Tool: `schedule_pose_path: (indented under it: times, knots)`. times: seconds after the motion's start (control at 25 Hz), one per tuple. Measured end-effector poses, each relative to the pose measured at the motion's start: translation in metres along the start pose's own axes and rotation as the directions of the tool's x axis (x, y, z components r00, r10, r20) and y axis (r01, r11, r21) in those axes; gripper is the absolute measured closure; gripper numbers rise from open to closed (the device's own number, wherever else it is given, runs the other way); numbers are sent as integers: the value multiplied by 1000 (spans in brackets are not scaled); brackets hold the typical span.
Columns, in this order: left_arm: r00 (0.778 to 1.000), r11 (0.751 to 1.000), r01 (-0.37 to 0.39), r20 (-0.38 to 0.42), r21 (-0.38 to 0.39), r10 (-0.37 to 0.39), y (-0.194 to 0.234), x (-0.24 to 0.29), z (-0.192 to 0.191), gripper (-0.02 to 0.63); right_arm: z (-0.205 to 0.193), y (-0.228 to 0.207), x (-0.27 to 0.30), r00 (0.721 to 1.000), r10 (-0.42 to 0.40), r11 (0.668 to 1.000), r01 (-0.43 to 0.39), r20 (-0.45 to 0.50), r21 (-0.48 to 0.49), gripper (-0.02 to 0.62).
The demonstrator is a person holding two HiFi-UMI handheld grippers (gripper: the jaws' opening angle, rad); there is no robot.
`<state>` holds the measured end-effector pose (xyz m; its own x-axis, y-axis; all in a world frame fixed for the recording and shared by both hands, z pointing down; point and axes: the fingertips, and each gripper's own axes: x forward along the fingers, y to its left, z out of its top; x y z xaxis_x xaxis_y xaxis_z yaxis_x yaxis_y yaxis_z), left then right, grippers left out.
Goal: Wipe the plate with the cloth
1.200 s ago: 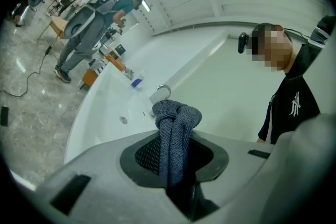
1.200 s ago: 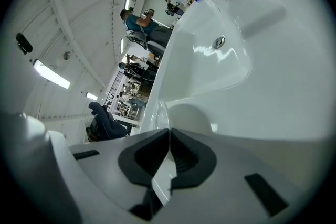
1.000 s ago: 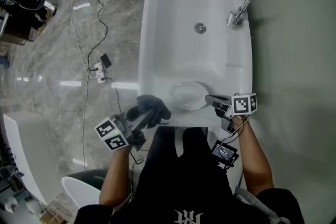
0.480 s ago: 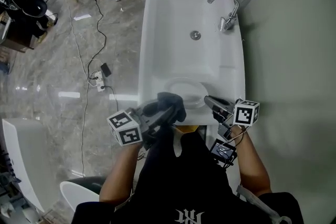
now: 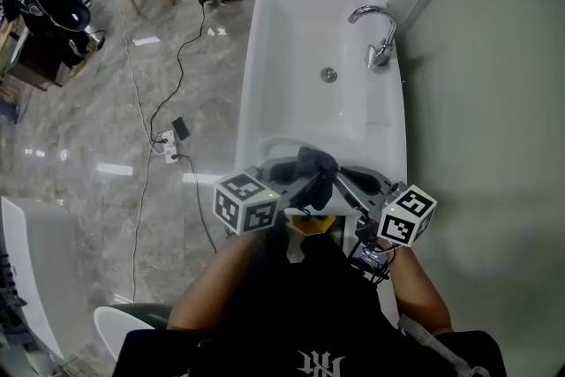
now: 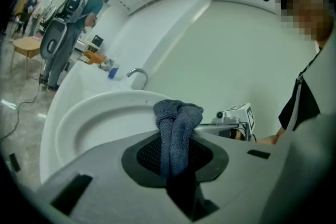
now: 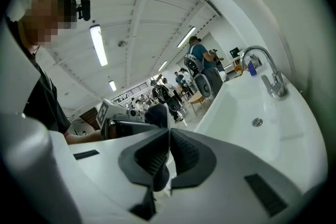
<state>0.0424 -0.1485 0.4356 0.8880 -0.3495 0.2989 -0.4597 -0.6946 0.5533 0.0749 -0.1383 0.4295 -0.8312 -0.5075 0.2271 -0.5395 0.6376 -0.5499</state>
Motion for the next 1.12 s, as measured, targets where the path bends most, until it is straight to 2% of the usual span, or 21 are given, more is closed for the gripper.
schedule_pose_path:
  times: [0.2, 0.44, 0.56, 0.68, 0.8, 0.92, 1.0, 1.12]
  knots:
    - [993, 993, -114, -9, 23, 114, 20, -15, 1, 543, 3, 2, -9, 1000, 7, 1000, -7, 24, -9, 584]
    - [966, 966, -257, 30, -34, 258, 69, -62, 5, 543, 7, 5, -15, 999, 13, 1000, -13, 47, 4, 584]
    - [954, 954, -296, 40, -50, 298, 81, -84, 5, 543, 9, 3, -15, 998, -12, 1000, 12, 56, 9, 584]
    - [966, 967, -248, 64, -51, 251, 61, -86, 10, 543, 12, -6, -18, 996, -40, 999, 38, 74, 27, 586]
    - [993, 995, -89, 76, -36, 91, 10, -63, 15, 543, 14, -10, -18, 995, -62, 997, 59, 83, 43, 586]
    - [997, 1000, 23, 70, -17, -22, -23, -29, 18, 543, 17, -6, -12, 994, -57, 998, 54, 90, 33, 586]
    - [998, 1000, 24, 55, -1, -24, -24, -12, 17, 543, 19, -1, -9, 995, -39, 999, 37, 94, 24, 586]
    - [998, 999, -39, 45, 12, 38, -10, -11, 17, 543, 19, 11, -8, 996, -8, 1000, 8, 86, 2, 586]
